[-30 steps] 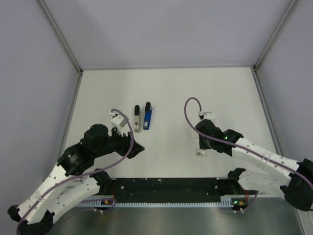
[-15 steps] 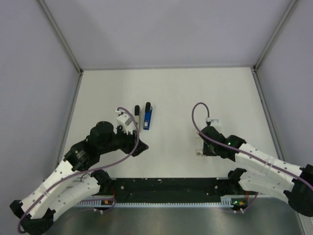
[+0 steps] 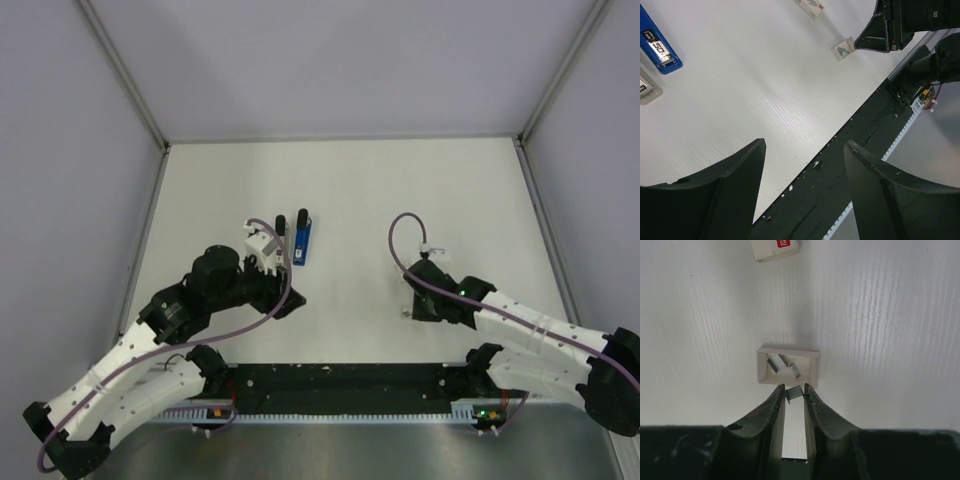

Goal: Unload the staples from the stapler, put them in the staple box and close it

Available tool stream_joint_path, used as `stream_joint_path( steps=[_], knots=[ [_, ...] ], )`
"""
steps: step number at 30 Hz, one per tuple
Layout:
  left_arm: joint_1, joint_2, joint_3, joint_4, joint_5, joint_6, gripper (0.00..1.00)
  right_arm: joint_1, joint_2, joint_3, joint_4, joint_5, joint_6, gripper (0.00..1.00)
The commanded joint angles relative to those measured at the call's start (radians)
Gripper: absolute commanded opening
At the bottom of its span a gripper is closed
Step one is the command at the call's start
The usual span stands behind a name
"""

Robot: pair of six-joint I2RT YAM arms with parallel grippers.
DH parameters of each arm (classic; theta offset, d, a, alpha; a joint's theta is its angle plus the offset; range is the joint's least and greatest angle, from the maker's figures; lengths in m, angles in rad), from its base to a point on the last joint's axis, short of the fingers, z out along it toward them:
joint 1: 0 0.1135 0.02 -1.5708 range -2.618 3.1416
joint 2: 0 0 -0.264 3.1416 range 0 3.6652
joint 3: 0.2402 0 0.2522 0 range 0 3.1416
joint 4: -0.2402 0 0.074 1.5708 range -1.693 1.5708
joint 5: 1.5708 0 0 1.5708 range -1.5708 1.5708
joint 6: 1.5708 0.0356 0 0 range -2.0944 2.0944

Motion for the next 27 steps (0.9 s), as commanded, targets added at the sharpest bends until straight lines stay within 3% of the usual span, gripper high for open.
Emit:
stream_joint_path(
  steps=[1, 27],
  knots=[
    [-0.003, 0.000, -0.004, 0.064, 0.014, 0.021, 0.70, -0.009, 0.014, 0.005, 0.049, 0.005, 0.020, 0.21],
    [-0.003, 0.019, 0.005, 0.067, 0.021, 0.035, 0.70, -0.007, 0.068, 0.104, 0.059, 0.100, -0.003, 0.33]
  ],
)
